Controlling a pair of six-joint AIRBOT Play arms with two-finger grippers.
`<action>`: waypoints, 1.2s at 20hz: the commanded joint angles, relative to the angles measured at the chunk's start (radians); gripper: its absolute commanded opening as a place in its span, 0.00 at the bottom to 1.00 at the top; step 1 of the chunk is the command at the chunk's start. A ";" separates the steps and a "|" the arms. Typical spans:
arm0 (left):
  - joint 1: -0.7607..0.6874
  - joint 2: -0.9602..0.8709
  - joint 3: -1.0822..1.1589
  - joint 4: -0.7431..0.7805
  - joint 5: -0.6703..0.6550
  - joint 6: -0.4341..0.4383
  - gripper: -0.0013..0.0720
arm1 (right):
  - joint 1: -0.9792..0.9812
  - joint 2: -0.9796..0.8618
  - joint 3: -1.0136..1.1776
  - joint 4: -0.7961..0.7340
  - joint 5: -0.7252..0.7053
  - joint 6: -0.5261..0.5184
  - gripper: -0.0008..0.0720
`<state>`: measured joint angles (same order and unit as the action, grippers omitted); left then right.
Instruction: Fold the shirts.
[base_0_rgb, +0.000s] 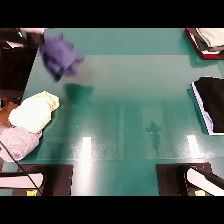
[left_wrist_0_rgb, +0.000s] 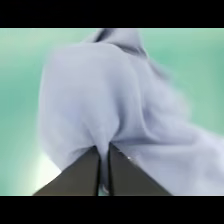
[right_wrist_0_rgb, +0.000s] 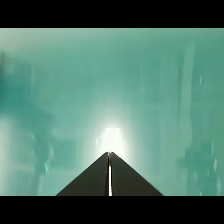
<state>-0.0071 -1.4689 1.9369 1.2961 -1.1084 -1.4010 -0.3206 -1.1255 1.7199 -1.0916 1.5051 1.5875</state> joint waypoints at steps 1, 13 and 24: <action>-0.063 0.136 0.144 -0.390 -0.010 0.145 0.05 | 0.001 0.043 0.001 0.001 -0.116 0.000 0.03; -0.431 0.134 -0.089 -0.542 -0.132 0.230 0.05 | 0.001 0.150 0.000 0.002 -0.177 0.000 0.03; -0.277 0.020 -0.184 -0.327 -0.422 0.032 0.93 | 0.001 0.154 0.000 -0.002 -0.069 -0.011 0.03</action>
<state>-0.3473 -1.4425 1.7779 0.9272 -1.3598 -1.3209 -0.3206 -0.9718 1.7199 -1.0916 1.4124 1.5852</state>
